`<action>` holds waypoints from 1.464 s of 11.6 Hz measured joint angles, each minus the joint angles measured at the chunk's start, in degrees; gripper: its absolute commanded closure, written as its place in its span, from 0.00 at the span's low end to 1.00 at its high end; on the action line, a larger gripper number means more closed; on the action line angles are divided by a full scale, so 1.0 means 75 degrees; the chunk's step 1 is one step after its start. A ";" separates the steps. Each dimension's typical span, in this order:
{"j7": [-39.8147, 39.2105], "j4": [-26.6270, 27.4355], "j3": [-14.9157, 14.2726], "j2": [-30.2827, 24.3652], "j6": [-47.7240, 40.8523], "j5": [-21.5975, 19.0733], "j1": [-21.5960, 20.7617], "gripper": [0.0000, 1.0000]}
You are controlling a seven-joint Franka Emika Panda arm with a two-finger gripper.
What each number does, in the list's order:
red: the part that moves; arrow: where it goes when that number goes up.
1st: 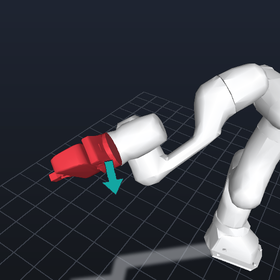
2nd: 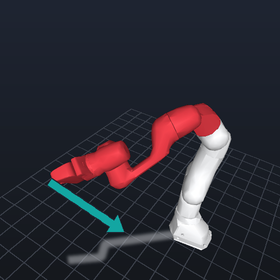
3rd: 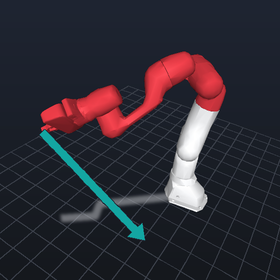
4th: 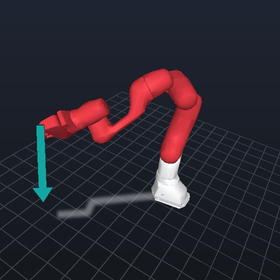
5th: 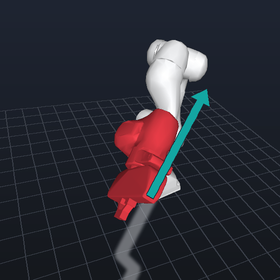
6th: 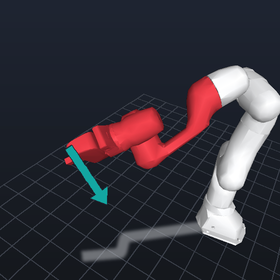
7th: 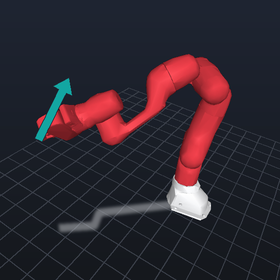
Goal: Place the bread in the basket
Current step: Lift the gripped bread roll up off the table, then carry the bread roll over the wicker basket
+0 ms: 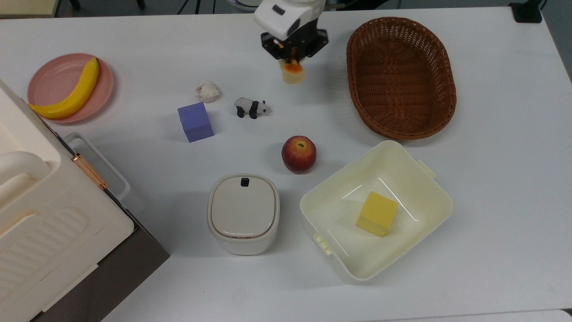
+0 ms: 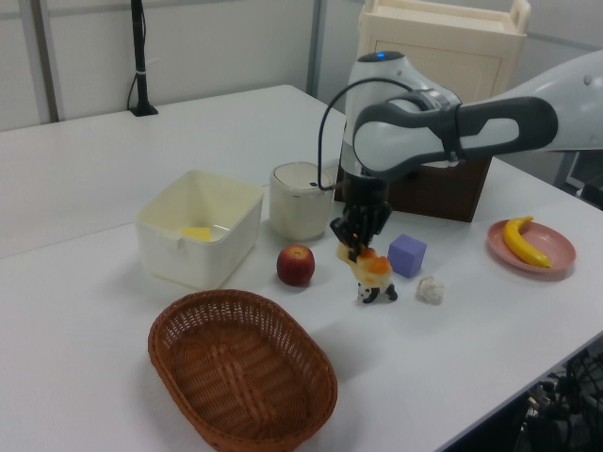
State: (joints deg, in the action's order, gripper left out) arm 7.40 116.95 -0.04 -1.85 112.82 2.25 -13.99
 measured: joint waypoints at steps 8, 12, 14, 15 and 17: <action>0.0375 -0.0290 0.0152 0.0148 -0.0006 -0.0332 -0.1953 0.89; 0.0575 -0.0541 0.0156 0.0652 -0.0005 -0.0332 -0.2423 0.90; 0.0732 -0.0801 0.0159 0.0766 0.0000 -0.0332 -0.2728 0.41; 0.0844 -0.0909 0.0160 0.0797 0.0009 -0.0332 -0.2876 0.00; 0.1075 -0.1001 0.0160 0.0835 0.0010 -0.0332 -0.3061 0.00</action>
State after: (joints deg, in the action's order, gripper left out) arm 15.47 109.44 1.17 4.41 112.89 -0.25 -36.95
